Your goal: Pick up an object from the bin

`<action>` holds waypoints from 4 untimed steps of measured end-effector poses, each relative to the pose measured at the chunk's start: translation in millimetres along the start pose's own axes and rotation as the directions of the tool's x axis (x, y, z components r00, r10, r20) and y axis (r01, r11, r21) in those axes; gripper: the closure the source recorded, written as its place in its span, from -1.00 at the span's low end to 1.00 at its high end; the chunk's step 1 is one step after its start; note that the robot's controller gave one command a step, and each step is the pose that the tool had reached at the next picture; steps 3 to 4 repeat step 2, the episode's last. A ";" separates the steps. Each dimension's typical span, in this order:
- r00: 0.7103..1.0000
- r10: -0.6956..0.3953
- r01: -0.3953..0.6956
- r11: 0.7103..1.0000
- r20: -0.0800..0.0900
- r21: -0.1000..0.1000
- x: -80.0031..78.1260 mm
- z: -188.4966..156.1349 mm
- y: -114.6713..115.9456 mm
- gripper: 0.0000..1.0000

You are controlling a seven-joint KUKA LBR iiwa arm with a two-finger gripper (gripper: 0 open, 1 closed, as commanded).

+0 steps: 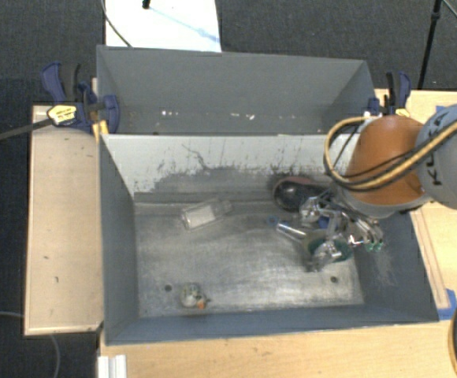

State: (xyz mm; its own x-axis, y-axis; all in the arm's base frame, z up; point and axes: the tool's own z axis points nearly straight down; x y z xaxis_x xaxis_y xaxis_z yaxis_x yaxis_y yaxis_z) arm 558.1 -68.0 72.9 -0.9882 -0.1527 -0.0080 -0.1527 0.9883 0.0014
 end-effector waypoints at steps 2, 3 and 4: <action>0.992 -0.129 0.129 0.992 0.004 0.006 -8.8 -198.4 -13.9 1.00; 0.992 -0.129 0.129 0.992 0.004 0.006 -8.8 -198.4 -13.9 1.00; 0.992 -0.129 0.129 0.992 0.004 0.006 -8.8 -198.4 -13.9 1.00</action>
Offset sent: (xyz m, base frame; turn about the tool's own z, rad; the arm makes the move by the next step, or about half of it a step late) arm 0.0000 0.0000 0.0000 0.0000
